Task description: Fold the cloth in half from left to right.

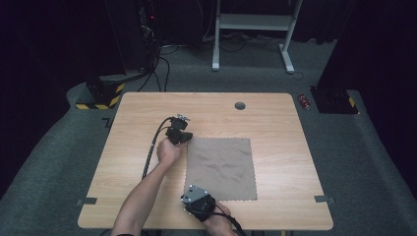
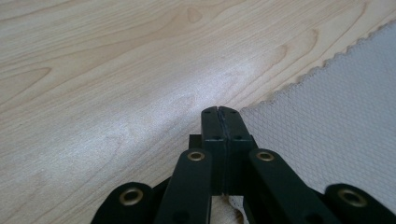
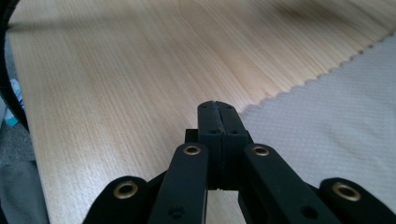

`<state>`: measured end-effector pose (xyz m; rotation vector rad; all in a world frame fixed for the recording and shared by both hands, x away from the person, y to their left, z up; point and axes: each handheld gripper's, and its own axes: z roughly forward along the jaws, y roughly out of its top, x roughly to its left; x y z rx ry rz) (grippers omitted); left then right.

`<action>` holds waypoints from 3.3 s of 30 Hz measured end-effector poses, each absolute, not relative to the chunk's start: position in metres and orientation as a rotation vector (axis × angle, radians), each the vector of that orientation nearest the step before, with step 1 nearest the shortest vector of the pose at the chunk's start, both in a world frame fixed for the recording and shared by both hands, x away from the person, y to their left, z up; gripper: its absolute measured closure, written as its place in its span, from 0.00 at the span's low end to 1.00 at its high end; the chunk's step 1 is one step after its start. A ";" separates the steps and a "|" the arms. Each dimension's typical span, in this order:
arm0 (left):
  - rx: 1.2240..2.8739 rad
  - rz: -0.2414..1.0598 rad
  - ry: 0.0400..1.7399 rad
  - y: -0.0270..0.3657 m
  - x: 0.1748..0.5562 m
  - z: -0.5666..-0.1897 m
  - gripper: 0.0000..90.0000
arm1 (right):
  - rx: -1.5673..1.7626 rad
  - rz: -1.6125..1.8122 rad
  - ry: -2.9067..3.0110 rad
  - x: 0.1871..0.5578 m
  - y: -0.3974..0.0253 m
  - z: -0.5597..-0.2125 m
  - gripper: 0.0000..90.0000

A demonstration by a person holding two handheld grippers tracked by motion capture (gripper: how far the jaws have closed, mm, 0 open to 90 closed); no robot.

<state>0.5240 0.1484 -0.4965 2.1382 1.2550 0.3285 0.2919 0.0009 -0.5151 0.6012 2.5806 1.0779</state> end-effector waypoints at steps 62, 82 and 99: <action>2.060 0.313 1.273 0.196 0.513 -0.465 1.00 | 0.589 1.237 2.572 0.298 0.015 -0.480 1.00; 2.128 0.281 1.196 0.142 0.522 -0.479 1.00 | 0.773 1.194 2.518 0.292 -0.043 -0.503 1.00; 2.107 0.290 1.159 0.105 0.524 -0.483 1.00 | 0.896 1.183 2.439 0.289 -0.090 -0.506 1.00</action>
